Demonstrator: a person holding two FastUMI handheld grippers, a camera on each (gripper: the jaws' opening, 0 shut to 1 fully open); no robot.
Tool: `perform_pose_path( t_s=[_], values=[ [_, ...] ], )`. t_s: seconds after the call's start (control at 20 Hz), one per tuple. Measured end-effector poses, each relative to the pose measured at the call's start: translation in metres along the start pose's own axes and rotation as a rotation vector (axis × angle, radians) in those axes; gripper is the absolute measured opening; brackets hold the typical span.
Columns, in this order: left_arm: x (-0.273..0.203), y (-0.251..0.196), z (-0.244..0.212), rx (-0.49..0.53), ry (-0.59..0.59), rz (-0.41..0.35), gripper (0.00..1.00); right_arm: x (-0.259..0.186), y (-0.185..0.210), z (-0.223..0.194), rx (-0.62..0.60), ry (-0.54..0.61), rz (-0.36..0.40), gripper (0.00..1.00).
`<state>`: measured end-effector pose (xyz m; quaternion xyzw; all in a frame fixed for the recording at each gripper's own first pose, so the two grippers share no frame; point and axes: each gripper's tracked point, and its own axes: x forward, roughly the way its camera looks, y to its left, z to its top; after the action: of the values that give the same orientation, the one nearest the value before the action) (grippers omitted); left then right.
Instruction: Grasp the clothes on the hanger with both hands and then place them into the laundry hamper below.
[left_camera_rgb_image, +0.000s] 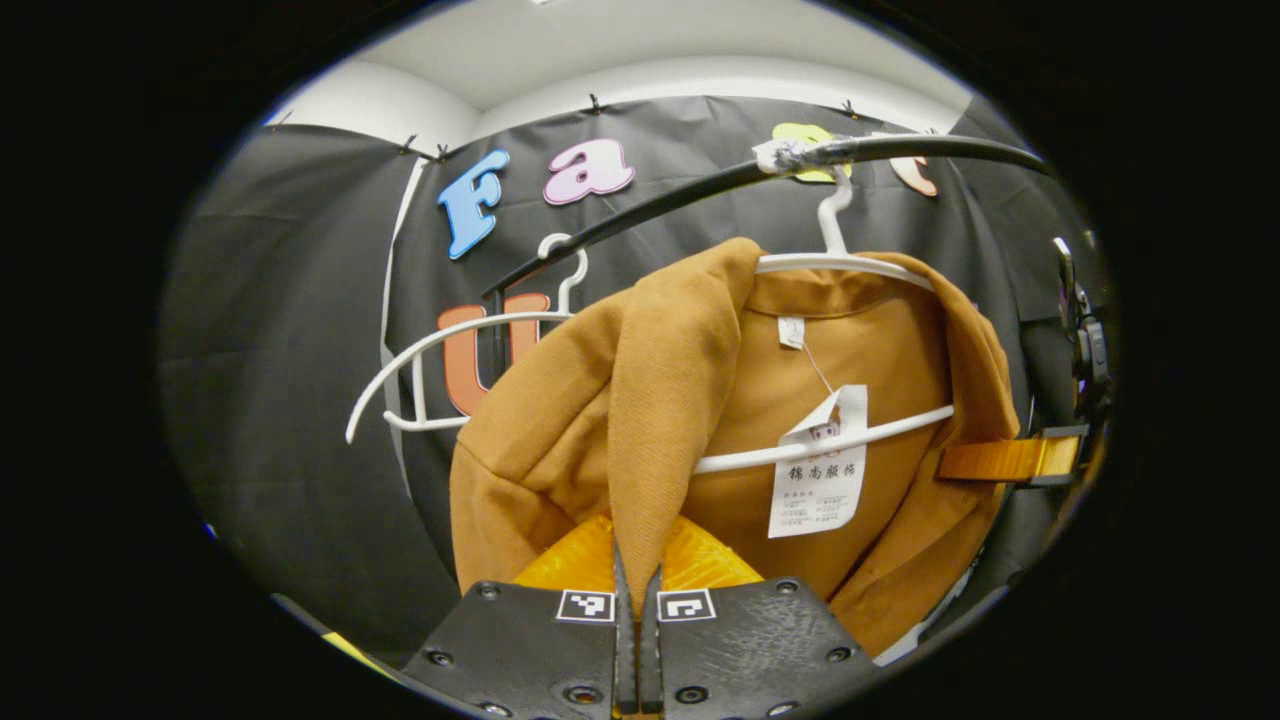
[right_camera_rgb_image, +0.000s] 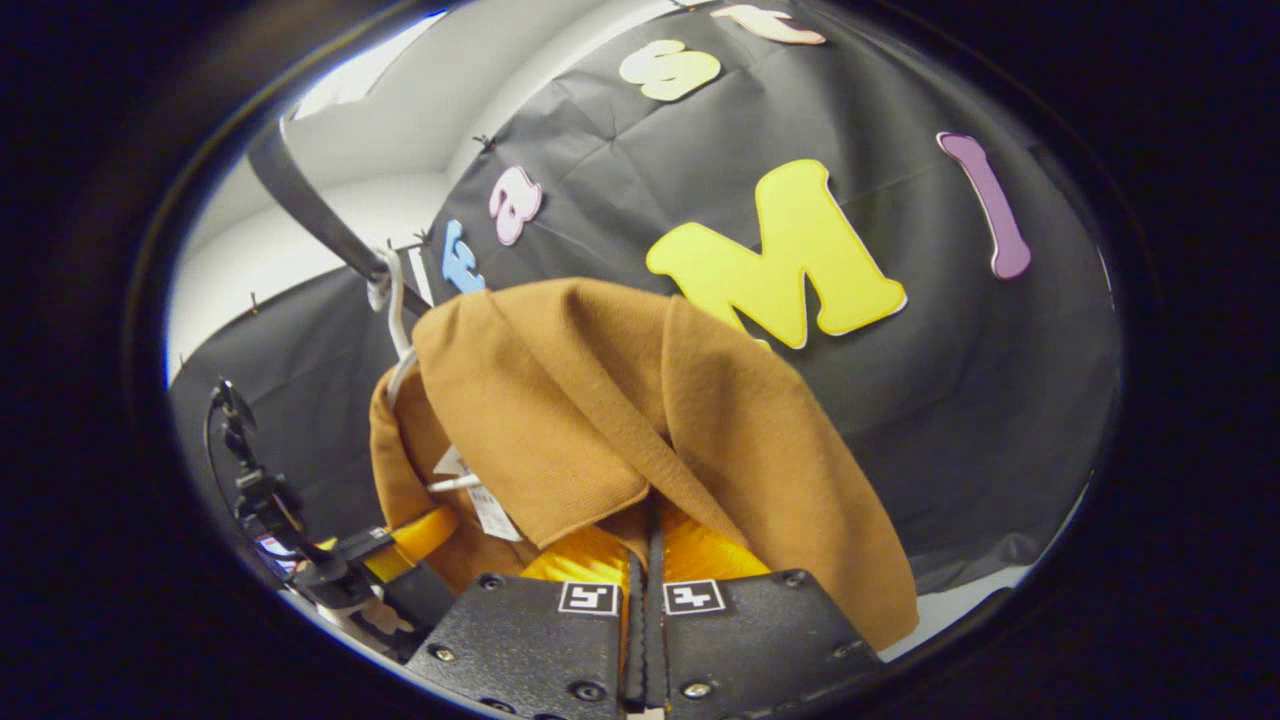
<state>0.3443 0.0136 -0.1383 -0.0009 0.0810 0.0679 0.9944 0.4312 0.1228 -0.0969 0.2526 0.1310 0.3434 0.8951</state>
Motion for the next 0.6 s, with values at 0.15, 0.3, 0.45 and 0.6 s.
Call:
perform_pose_path(
  t_s=[0.15, 0.3, 0.45, 0.6],
  values=[
    [-0.011, -0.006, 0.007, -0.025, -0.004, -0.061, 0.02, -0.010, 0.016, 0.010, 0.090, -0.006, 0.155, 0.03],
    [-0.020, -0.005, 0.017, -0.033, -0.025, -0.093, 0.02, -0.020, 0.017, 0.024, 0.167, -0.036, 0.214, 0.04],
    [-0.027, -0.005, 0.032, -0.083, -0.054, -0.108, 0.05, -0.028, 0.038, 0.037, 0.225, -0.060, 0.303, 0.03],
    [-0.035, -0.001, 0.044, -0.104, -0.077, -0.134, 0.00, -0.033, 0.042, 0.052, 0.217, -0.103, 0.327, 0.04]
  ],
)
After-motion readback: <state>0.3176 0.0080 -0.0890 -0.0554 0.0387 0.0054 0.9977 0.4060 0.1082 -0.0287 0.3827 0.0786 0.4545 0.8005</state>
